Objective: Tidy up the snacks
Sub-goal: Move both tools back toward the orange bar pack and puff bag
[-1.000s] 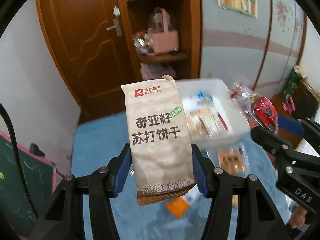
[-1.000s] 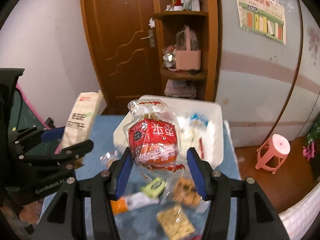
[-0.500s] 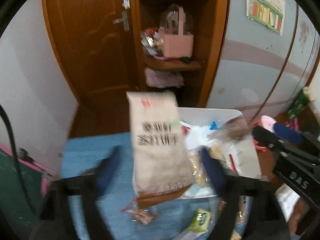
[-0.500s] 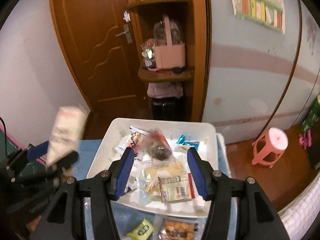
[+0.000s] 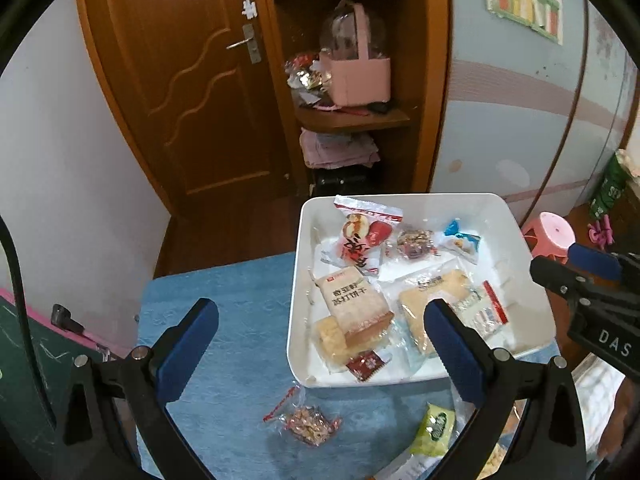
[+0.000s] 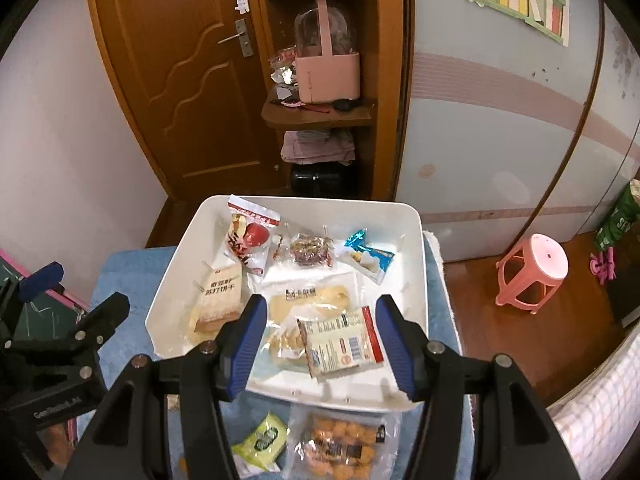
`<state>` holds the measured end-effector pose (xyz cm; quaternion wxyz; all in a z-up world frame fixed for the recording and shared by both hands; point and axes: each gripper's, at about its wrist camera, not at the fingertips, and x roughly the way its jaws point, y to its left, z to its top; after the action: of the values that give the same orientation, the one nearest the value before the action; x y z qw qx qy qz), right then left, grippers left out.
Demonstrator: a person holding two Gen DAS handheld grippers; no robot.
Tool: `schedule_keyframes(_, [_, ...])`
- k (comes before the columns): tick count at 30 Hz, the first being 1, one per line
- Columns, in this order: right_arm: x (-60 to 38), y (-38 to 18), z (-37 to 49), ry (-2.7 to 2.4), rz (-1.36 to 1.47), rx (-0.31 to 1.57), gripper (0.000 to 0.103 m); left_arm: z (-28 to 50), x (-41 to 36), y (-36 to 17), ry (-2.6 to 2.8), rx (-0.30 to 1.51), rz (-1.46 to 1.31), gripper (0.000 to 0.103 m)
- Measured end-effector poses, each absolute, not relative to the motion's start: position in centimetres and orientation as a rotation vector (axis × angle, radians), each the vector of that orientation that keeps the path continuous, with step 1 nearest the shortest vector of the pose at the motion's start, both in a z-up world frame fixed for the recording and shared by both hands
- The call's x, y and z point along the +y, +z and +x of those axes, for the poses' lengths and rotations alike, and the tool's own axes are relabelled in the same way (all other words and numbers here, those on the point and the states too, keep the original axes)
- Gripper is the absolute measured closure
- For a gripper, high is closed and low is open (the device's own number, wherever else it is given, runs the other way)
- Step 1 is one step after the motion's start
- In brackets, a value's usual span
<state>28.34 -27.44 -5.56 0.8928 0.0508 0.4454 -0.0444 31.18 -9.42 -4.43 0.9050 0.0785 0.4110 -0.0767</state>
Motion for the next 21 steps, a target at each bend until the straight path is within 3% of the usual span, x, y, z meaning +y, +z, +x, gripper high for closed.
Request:
schedule_keyframes(11, [-26.4,-1.9,21.9,-0.072,0.066,0.872,0.046,24.4,-8.0,-0.9,-0.193,0.761,0.171,0.001])
schedule_keyframes(21, [-25.2,-1.0,15.7,-0.013,0.036,0.849,0.046,18.3,-7.6,-0.1,-0.301,0.787,0.193,0.001])
